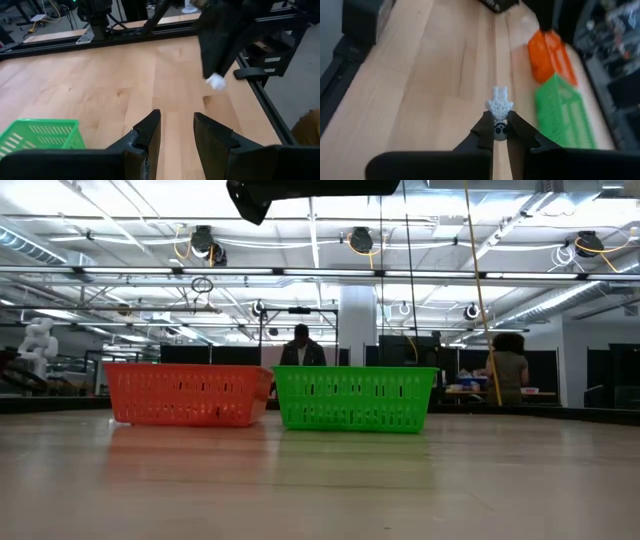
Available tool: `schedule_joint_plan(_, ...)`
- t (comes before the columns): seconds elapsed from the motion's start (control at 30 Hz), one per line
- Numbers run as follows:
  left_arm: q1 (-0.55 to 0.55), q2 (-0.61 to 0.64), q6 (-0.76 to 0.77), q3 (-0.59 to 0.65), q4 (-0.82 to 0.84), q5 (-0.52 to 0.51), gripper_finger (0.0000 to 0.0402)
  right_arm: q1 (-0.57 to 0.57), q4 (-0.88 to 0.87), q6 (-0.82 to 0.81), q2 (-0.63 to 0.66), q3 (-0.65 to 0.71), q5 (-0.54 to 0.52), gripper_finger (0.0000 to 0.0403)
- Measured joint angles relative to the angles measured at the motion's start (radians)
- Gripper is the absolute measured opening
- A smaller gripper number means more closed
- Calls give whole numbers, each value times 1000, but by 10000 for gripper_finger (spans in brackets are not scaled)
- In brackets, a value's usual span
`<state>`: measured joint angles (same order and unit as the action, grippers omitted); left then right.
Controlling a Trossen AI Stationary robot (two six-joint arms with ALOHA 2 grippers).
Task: Sort Halloween decoration
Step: Put the white skeleton toy into the black bin
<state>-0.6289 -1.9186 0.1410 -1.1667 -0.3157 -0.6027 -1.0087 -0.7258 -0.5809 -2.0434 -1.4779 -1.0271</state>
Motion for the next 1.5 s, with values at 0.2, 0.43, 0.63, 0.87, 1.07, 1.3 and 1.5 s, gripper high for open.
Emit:
schedule_joint_plan(0.2,-2,0,7,0,0,-1,116,22,2,268,0,-61,-2,6)
schedule_joint_plan(0.43,-10,0,2,0,-8,-1,116,47,7,394,0,-83,-2,6)
schedule_joint_plan(0.63,-21,0,1,0,-12,-2,116,56,10,386,0,-83,4,6)
schedule_joint_plan(0.87,-44,1,-13,0,-19,-4,116,58,27,385,0,-83,1,6)
schedule_joint_plan(1.07,-72,1,-101,0,-27,-4,116,63,29,385,0,-83,0,6)
schedule_joint_plan(1.3,-70,1,-103,0,-44,-4,116,75,49,385,0,-83,1,6)
schedule_joint_plan(1.5,-59,1,-102,0,-45,-4,116,83,56,384,0,-83,5,6)
